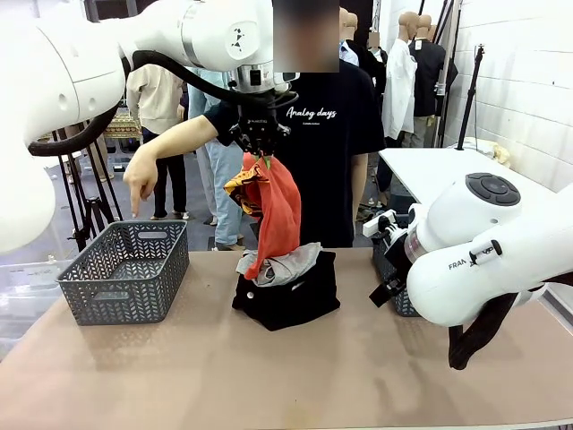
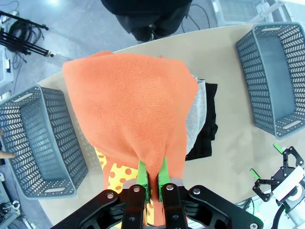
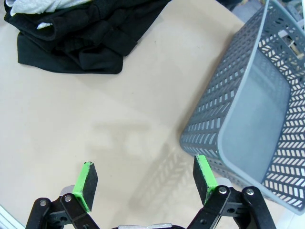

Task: Sort the tops and bottoms.
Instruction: Sort the clothes according to human instructions.

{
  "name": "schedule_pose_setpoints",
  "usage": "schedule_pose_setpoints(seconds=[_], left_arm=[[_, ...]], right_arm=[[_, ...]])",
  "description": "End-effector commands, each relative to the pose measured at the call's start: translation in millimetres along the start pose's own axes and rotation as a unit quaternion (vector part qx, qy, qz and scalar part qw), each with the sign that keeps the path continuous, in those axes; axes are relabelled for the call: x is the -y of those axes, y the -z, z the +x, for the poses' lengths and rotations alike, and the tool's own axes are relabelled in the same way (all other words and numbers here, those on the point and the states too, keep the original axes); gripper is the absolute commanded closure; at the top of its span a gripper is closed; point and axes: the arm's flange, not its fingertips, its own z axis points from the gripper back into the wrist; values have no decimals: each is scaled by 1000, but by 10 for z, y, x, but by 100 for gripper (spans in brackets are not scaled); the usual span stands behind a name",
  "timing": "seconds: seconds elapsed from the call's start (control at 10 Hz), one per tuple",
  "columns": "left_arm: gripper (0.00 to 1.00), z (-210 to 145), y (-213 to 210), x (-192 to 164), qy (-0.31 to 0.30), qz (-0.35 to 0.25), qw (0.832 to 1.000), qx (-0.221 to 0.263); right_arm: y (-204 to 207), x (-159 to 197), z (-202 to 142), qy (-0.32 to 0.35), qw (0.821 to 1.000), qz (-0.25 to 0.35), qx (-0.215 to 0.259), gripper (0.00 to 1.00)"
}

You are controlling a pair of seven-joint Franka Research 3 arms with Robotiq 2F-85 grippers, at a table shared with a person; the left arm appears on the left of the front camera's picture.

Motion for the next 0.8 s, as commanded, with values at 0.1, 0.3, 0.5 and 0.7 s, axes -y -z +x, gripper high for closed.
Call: schedule_pose_setpoints(seconds=[0.1, 0.3, 0.5, 0.7], left_arm=[[100, -14, -594, -280, 24, 3, 998, 57], [100, 11, -790, -653, -14, 37, 997, 69], [100, -38, -785, -1253, -71, 82, 993, 49], [100, -155, -910, -1677, -130, 108, 983, 65]], right_arm=[[2, -3, -4, 2, 1000, 1, 0, 0], [2, -3, -4, 2, 1000, 1, 0, 0], [2, -3, -4, 2, 1000, 1, 0, 0], [2, -3, -4, 2, 1000, 1, 0, 0]])
